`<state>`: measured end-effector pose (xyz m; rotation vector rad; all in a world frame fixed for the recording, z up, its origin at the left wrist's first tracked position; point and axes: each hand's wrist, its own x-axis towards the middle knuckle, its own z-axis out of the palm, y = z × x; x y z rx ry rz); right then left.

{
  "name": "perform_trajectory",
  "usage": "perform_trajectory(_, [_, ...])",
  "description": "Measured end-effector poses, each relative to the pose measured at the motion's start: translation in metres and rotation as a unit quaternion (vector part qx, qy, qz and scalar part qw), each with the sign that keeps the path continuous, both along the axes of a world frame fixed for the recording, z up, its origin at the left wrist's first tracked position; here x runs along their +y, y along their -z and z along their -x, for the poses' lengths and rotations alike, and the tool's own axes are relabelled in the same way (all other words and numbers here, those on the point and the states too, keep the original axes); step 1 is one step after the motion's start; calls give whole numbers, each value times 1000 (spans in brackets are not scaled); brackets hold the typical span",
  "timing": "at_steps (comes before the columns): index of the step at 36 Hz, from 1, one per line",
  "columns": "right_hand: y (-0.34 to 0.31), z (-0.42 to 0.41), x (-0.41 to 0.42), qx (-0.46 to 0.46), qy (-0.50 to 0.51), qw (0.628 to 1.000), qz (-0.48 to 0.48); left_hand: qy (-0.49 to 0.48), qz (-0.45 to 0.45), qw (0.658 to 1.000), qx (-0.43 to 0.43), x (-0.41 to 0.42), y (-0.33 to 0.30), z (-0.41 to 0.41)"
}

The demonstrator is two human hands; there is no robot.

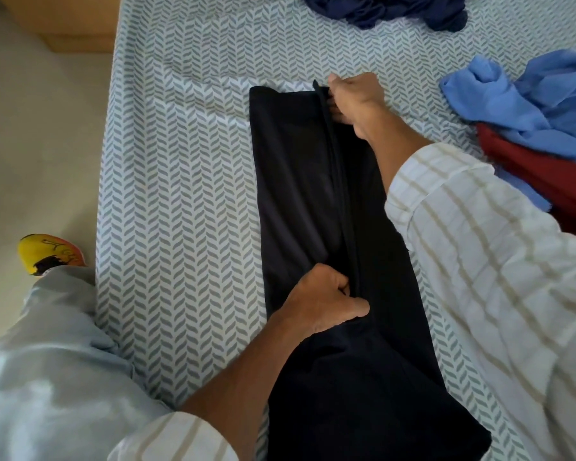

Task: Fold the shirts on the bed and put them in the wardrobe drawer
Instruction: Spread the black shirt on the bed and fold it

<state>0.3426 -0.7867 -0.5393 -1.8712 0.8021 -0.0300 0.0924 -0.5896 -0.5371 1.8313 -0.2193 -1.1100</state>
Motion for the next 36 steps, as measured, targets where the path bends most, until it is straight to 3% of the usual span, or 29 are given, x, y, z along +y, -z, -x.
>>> perform_trajectory(5, [-19, 25, 8, 1, -62, 997, -44, -7, -4, 1000, 0, 0, 4, 0])
perform_trajectory(11, [-17, 73, 18, -13, -183, 972, 146, -17, -13, 1000, 2, -1, 5, -2])
perform_trajectory(15, [-15, 111, 27, -27, -226, 957, 179, -15, -18, 1000, -9, 0, 0, -2])
perform_trajectory(20, [-3, 134, 26, 48, -340, 917, 201, -23, -38, 998, -36, 6, -13, 0])
perform_trajectory(24, [-8, 144, 30, 38, -329, 922, 201, -24, -81, 995, -61, 19, -25, 6])
perform_trajectory(28, [-10, 177, 35, 15, -299, 936, 183, 45, -171, 980, -87, 34, -33, 19])
perform_trajectory(32, [-7, 234, 32, 28, -330, 918, 218, 149, -279, 939, -133, 42, -45, 26])
perform_trajectory(36, [-4, 300, 25, 46, -340, 909, 236, 142, -293, 940, -100, 51, -48, 26])
